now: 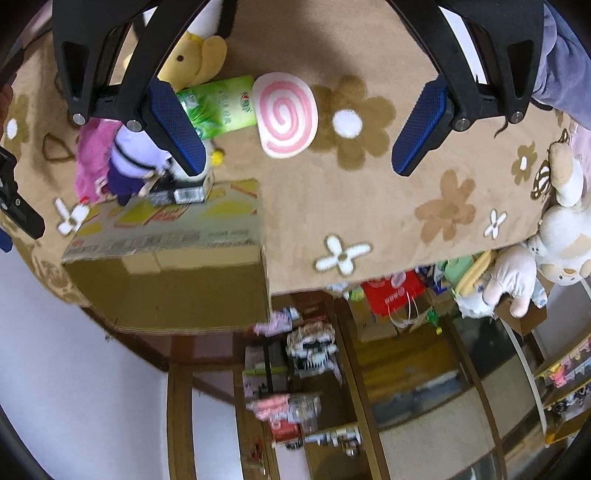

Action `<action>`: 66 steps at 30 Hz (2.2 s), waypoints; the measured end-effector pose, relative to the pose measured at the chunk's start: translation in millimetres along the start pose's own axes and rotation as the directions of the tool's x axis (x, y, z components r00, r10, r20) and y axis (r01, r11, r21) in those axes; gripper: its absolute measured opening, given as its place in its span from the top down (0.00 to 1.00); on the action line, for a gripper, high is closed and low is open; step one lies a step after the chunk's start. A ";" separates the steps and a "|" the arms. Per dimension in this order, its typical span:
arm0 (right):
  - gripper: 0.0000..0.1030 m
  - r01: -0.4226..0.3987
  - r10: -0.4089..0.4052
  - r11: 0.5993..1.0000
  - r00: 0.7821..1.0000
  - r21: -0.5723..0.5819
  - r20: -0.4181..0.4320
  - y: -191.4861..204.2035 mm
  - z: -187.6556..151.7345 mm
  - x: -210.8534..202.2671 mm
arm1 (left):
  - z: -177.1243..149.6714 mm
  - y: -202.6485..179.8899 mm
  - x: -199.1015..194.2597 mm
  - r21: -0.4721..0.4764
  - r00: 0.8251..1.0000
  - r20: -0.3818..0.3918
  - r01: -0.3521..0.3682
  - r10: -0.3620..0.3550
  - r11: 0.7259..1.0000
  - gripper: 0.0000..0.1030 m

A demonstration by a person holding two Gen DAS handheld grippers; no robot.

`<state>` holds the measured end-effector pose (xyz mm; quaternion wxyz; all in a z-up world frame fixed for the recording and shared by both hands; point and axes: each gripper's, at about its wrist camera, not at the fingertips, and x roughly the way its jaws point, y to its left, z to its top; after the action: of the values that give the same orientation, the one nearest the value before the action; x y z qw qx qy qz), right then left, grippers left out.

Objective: Organize soft objects
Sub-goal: 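Lower the left tool onto the pink swirl cushion while the right tool lowers onto the pink bear, then close the left tool on the swirl cushion while the right tool grips the pink bear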

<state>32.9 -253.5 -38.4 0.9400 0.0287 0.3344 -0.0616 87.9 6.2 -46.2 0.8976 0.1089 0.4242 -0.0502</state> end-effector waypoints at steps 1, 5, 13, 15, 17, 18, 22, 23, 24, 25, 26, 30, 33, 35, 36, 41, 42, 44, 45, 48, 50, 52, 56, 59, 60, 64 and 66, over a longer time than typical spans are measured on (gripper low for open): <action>0.00 0.006 -0.006 1.000 1.000 -0.007 -0.015 2.1 -1.7 5.0 | -1.1 0.1 4.8 0.004 1.000 -0.016 -0.003 0.003 1.000 0.03; 0.00 0.031 -0.035 0.999 0.996 -0.040 -0.084 4.1 -11.9 24.6 | -3.7 0.3 22.8 0.015 0.998 -0.069 -0.006 0.007 1.000 0.03; 0.00 0.007 -0.006 1.000 0.974 0.002 -0.228 -1.4 -30.8 57.8 | -13.9 -1.5 61.6 0.022 0.977 -0.211 0.019 -0.014 1.000 0.03; 0.00 -0.010 0.015 1.000 0.967 0.019 -0.255 -1.3 -34.3 64.2 | -16.6 -1.6 69.6 0.018 0.970 -0.241 0.021 -0.016 1.000 0.03; 0.00 -0.025 0.033 0.999 0.959 0.030 -0.281 -1.5 -38.5 70.7 | -19.3 -1.3 77.7 0.015 0.963 -0.269 0.017 -0.012 1.000 0.03; 0.00 -0.033 0.042 0.999 0.954 0.034 -0.296 -0.8 -40.7 74.1 | -20.2 -0.7 80.7 0.013 0.960 -0.279 0.016 -0.011 1.000 0.03; 0.00 -0.029 0.044 0.998 0.929 0.048 -0.367 2.6 -49.8 85.7 | -23.9 1.0 90.4 -0.015 0.947 -0.319 0.034 -0.037 0.999 0.17; 0.00 -0.034 0.053 0.998 0.924 0.055 -0.378 3.4 -52.5 86.6 | -24.6 1.3 93.1 -0.023 0.941 -0.333 0.045 -0.050 0.999 0.20; 0.00 -0.042 0.062 0.997 0.919 0.061 -0.388 4.3 -54.7 87.4 | -26.0 2.1 96.2 -0.034 0.936 -0.348 0.054 -0.062 0.998 0.25; 0.00 -0.044 0.063 0.997 0.916 0.056 -0.397 5.6 -56.7 88.0 | -26.7 2.9 97.6 -0.045 0.933 -0.353 0.055 -0.068 0.997 0.39; 0.00 -0.043 0.060 0.998 0.914 0.051 -0.400 6.4 -57.7 88.1 | -27.1 4.2 98.8 -0.059 0.931 -0.357 0.057 -0.075 0.997 0.44; 0.10 -0.081 0.111 0.993 0.899 0.088 -0.423 7.5 -61.9 93.0 | -27.8 11.4 101.6 -0.128 0.921 -0.368 0.084 -0.126 0.988 0.54; 0.21 -0.118 0.159 0.986 0.884 0.118 -0.440 8.9 -64.9 95.6 | -28.1 8.0 100.8 -0.116 0.924 -0.363 0.083 -0.120 0.990 0.57; 0.23 -0.119 0.152 0.988 0.886 0.102 -0.437 10.7 -64.5 94.7 | -27.4 7.5 100.0 -0.110 0.926 -0.357 0.087 -0.121 0.990 0.59; 0.24 -0.119 0.152 0.988 0.888 0.102 -0.435 11.8 -64.9 94.3 | -27.2 7.1 99.3 -0.111 0.927 -0.354 0.089 -0.123 0.990 0.59; 0.26 -0.119 0.157 0.986 0.888 0.113 -0.433 8.1 -59.2 90.6 | -25.8 8.5 92.5 -0.129 0.931 -0.338 0.098 -0.136 0.987 0.59; 0.27 -0.114 0.148 0.988 0.889 0.105 -0.433 6.7 -56.3 89.0 | -25.5 8.6 91.5 -0.127 0.933 -0.334 0.097 -0.135 0.987 0.60; 0.27 -0.094 0.122 0.992 0.895 0.085 -0.429 4.6 -55.1 81.8 | -24.6 7.4 87.5 -0.121 0.938 -0.324 0.088 -0.123 0.989 0.59; 0.27 -0.090 0.117 0.992 0.896 0.084 -0.429 4.3 -54.4 77.4 | -24.2 6.5 85.4 -0.114 0.942 -0.316 0.082 -0.114 0.990 0.60; 0.27 -0.056 0.082 0.996 0.902 0.072 -0.423 0.1 -55.3 72.7 | -24.3 3.2 77.4 -0.092 0.952 -0.292 0.066 -0.091 0.994 0.60; 0.29 -0.048 0.068 0.997 0.906 0.059 -0.418 -0.4 -53.9 70.9 | -23.0 0.7 70.4 -0.084 0.959 -0.272 0.062 -0.083 0.995 0.60; 0.31 -0.053 0.073 0.997 0.909 0.060 -0.411 -0.8 -52.3 69.9 | -22.0 -1.9 63.2 -0.074 0.966 -0.250 0.057 -0.074 0.996 0.60; 0.32 -0.056 0.079 0.996 0.919 0.072 -0.387 -3.4 -53.2 60.9 | -20.3 -3.9 46.8 -0.052 0.978 -0.194 0.061 -0.070 0.997 0.60; 0.33 -0.063 0.088 0.995 0.930 0.081 -0.356 -5.8 -49.2 58.2 | -20.5 -5.7 34.0 -0.041 0.984 -0.160 0.074 -0.079 0.996 0.60; 0.33 -0.065 0.089 0.995 0.934 0.081 -0.345 -5.9 -47.9 54.3 | -21.2 -7.6 28.8 -0.031 0.987 -0.145 0.069 -0.073 0.997 0.60; 0.33 -0.079 0.109 0.990 0.952 0.114 -0.285 -10.3 -43.6 37.0 | -22.5 -11.1 12.2 -0.001 0.995 -0.089 0.046 -0.046 0.999 0.59; 0.33 -0.084 0.114 0.989 0.961 0.126 -0.253 -11.8 -39.8 25.8 | -22.4 -10.2 1.1 -0.008 0.997 -0.062 0.053 -0.053 0.999 0.59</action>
<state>26.2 -263.9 -85.7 0.8869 0.1066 0.4485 -0.0292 69.9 1.6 -62.5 0.8826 0.0964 0.4549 -0.0693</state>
